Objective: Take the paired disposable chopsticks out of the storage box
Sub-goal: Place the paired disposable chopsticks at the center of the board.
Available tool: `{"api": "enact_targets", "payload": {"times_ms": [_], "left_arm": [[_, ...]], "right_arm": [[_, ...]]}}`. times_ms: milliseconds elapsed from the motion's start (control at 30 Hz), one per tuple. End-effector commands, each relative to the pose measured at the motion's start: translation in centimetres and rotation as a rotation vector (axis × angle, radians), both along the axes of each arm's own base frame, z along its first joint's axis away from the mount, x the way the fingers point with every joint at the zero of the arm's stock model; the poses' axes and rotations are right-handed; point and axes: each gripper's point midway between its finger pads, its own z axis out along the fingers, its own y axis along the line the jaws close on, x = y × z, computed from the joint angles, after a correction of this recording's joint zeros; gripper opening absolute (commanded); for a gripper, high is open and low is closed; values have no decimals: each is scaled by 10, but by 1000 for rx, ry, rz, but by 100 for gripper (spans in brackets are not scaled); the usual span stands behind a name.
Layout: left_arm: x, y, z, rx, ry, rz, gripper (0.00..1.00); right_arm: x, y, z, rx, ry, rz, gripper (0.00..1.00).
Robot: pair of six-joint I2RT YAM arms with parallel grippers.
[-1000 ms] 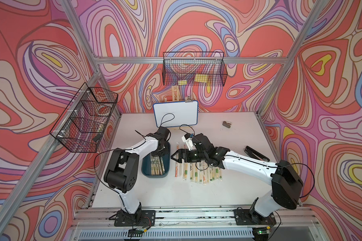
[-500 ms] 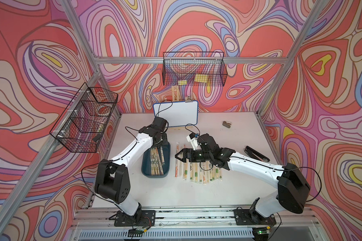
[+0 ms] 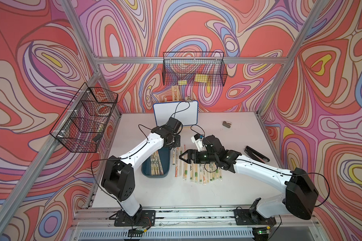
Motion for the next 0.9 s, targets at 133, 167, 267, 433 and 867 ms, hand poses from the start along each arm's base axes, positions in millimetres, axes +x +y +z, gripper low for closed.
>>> {"api": "enact_targets", "payload": {"times_ms": [133,167,267,433,867], "left_arm": [[-1,-8,-37,55,74,-16,0],[-1,-7,-43,64,80,-14,0],[-3,-3,-59,93,99,-16,0],[-6,3,-82,135,131,-27,0],[-13,2,-117,140,185,-28,4]], "right_arm": [[-8,-4,0,16,-3,23,94],[-8,-4,0,18,-3,26,94],[-10,-3,-2,20,6,37,94],[-16,4,1,51,10,89,94],[-31,14,8,123,29,192,94]]}}
